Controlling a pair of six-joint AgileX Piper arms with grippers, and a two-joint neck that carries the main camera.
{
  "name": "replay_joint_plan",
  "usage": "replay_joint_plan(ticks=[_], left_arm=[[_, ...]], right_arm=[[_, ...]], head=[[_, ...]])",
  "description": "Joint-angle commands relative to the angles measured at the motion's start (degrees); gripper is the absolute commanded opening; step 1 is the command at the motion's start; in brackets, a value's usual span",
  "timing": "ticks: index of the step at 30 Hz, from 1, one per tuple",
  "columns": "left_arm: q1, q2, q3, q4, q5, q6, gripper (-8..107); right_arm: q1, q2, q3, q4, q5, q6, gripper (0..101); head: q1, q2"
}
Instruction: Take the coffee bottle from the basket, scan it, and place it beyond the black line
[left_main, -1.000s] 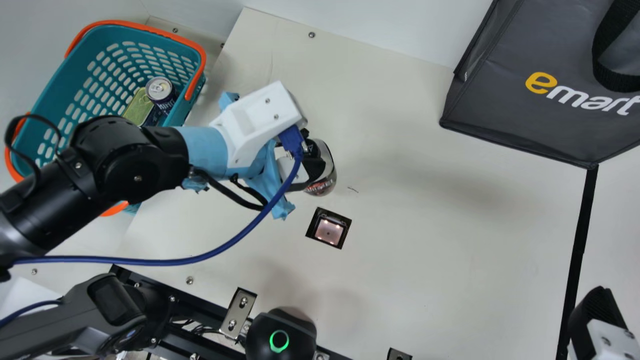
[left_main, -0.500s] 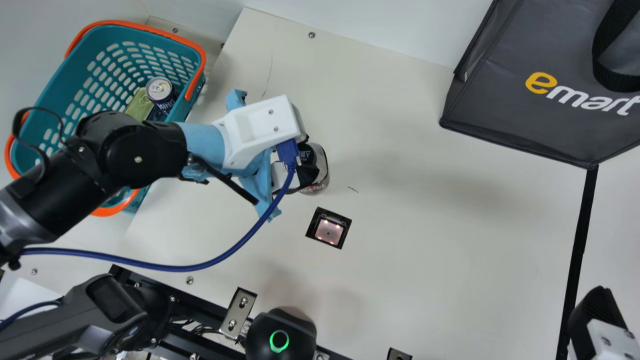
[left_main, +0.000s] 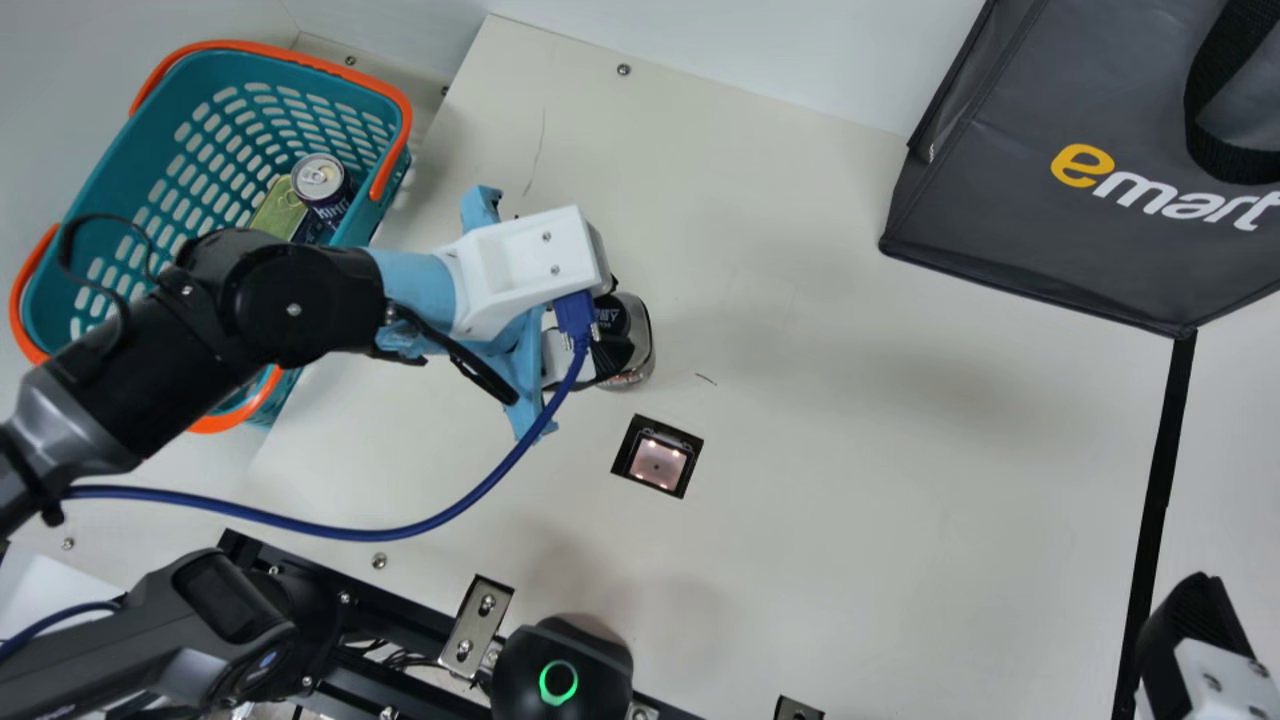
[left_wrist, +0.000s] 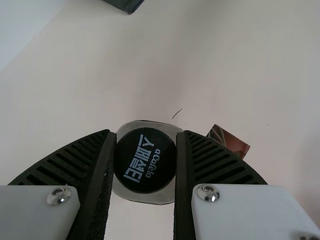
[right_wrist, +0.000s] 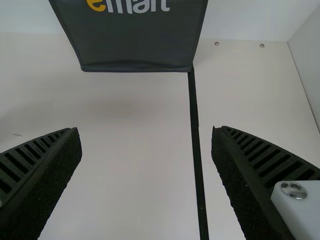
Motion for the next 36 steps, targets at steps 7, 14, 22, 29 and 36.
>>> replay_joint_plan(ticks=[7, 14, 22, 29, 36], left_arm=[[-0.4, 0.9, 0.4, -0.6, -1.1, 0.2, 10], [-0.6, 1.2, 0.7, -0.8, -1.4, 0.3, 29], [-0.9, 1.4, 0.6, -0.6, -1.6, -0.3, 56], [-0.9, 1.6, -0.2, -0.3, -1.8, -1.1, 79], [-0.4, 1.4, -1.1, 0.4, -1.9, -2.3, 90]], right_arm=[[0.0, 0.0, 0.0, 0.0, 0.0, 0.0, 91], [0.0, 0.0, 0.0, 0.0, 0.0, 0.0, 91], [0.0, 0.0, 0.0, 0.0, 0.0, 0.0, 91], [0.0, 0.0, 0.0, 0.0, 0.0, 0.0, 91], [0.0, 0.0, 0.0, 0.0, 0.0, 0.0, 91]], head=[[-1.0, 0.1], [-1.0, 0.1], [-1.0, 0.1], [-1.0, 0.1], [-1.0, 0.1]])
